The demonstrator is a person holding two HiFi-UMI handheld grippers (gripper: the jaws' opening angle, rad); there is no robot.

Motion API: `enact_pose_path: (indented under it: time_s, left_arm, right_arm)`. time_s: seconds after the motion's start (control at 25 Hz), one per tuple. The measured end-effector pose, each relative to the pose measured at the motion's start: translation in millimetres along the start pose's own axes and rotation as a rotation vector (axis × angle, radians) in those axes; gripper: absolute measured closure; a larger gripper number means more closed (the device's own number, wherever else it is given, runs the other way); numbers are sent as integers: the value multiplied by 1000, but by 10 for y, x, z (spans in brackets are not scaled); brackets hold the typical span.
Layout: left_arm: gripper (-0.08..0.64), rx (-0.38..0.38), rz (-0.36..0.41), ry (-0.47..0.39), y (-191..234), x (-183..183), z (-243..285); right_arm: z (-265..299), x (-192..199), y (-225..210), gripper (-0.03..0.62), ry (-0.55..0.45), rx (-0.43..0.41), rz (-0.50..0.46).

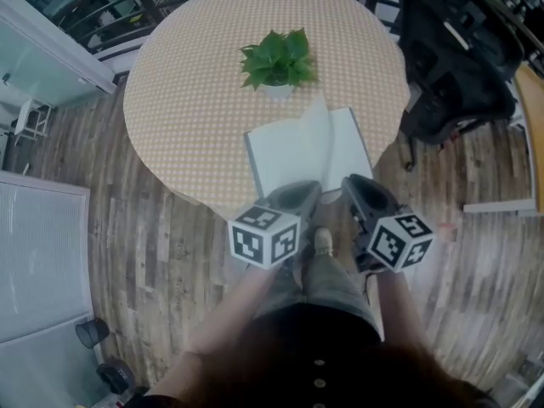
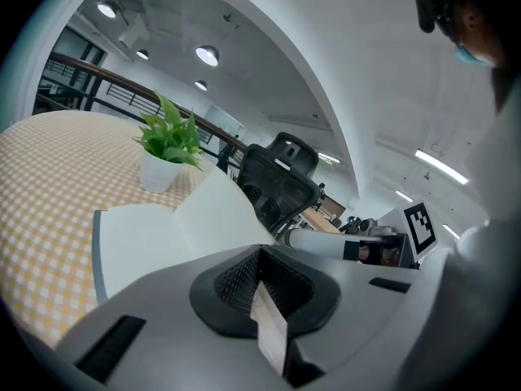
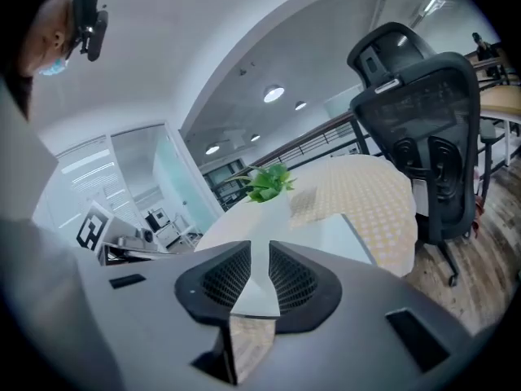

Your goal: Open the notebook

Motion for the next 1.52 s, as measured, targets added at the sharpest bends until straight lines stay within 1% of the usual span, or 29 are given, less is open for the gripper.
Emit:
enact_pose_path:
  time_s: [0.08,0.2,0.28,0.36,0.56,0.68,0.8,1.0,1.16,1.28,1.4,1.52]
  left_arm:
    - [549,15,8,-17,19,-48,-101]
    - [549,46,19,-26,47,-75,-251]
    - [549,60,40,-25,70,-75,-354]
    - [549,73,61,-31,94,-90,-463]
    - [549,116,97,-28,140,-58,-725]
    - [549,136,114,-31,160,-21,-855]
    - [549,157,109,-43,178,0,-978]
    - [549,166,73,-61,236,60,-1128]
    - [549,163,73,-69,231,85,-1217]
    - [549,159,91,-80,177,83,-1249]
    - [549,152,75,-95,132,91,-1248]
    - [549,133,57,-110,102,103,-1249]
  right_arm:
    - [16,-63,155,516,-26,-12,-31]
    - [34,-115,325,551,-62,22,-76]
    - [55,-114,431,568,-70,41,-89]
    - [67,-117,545,574,-83,57,-96]
    - [28,-131,839,578,-163,94,-124]
    - [26,-89,994,578,-177,107,-137]
    - [9,-56,1165,578,-188,115,-164]
    - [0,44,1341,578,-160,129,-198]
    - [53,163,1476,580,-132,114,-195]
    - [57,224,1534,578,-117,108,-200]
    - [24,281,1524,578,-120,109,-178]
    - [-8,348,1531,578,-102,92,-165]
Point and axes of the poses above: the fingertips, and each gripper's own axes: z forward along the fingers, y to its left, x out of its underside, the point moved 1 cm from there along -z, backward along the fingers, and after that the axes turned 9 degrees about -x, right-handed, at the moved point
